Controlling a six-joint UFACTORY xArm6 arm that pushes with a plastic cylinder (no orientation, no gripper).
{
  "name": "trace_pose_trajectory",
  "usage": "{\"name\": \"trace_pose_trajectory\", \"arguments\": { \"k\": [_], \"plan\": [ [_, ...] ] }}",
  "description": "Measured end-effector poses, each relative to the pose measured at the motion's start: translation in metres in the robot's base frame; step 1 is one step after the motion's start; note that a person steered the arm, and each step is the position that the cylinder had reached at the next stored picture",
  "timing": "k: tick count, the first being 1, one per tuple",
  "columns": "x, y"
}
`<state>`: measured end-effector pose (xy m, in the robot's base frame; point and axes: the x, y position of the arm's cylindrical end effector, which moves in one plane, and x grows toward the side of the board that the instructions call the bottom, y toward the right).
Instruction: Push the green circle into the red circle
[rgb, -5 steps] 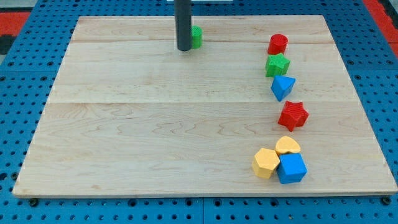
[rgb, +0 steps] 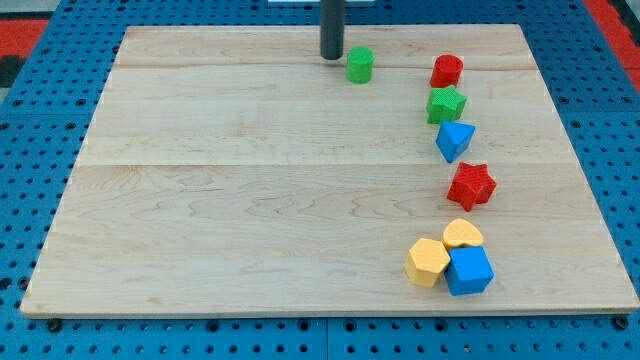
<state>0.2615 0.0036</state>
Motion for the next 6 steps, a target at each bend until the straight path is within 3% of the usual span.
{"name": "trace_pose_trajectory", "arguments": {
  "k": [1,2,4,6],
  "plan": [
    [0.04,0.004],
    [0.0,0.023],
    [-0.025,0.092],
    [0.028,0.097]
  ]
}}
